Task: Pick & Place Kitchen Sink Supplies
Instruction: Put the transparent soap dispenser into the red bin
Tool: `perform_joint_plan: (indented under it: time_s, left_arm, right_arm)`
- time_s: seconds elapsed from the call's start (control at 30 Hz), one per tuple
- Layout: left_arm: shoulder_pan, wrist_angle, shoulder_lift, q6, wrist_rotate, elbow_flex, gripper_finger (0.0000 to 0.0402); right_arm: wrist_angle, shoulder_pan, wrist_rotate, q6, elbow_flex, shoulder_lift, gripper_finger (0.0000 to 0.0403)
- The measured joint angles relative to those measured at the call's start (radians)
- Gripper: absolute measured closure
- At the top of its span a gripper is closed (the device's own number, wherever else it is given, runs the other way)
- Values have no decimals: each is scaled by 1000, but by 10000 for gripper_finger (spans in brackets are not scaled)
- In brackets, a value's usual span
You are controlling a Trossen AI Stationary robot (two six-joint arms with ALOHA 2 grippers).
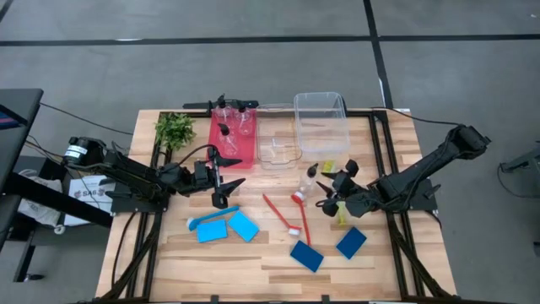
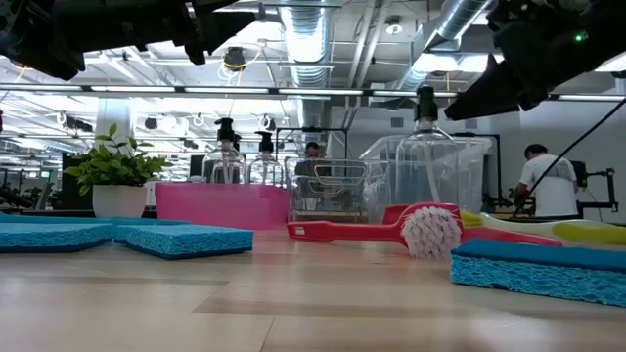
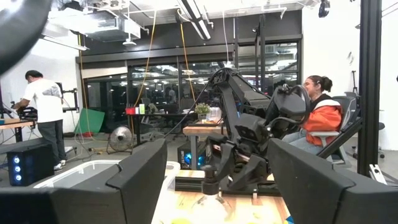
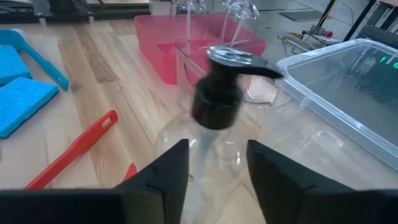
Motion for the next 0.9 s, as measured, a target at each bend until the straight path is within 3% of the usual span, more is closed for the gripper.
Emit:
perform_joint_plan:
  time_s: [0.2, 0.33, 0.7, 0.9]
  left_arm:
    - [0, 0, 0, 0, 0, 0, 121]
    - [0, 0, 0, 0, 0, 0, 121]
    - [0, 3, 0, 0, 0, 0, 121]
    - [0, 3, 0, 0, 0, 0, 121]
  right_arm:
    - [28, -4, -1, -9, 0, 0, 178]
    - [37, -23, -2, -9, 0, 0, 151]
    - [62, -60, -6, -12, 0, 0, 147]
    - [155, -60, -56, -98, 0, 33, 147]
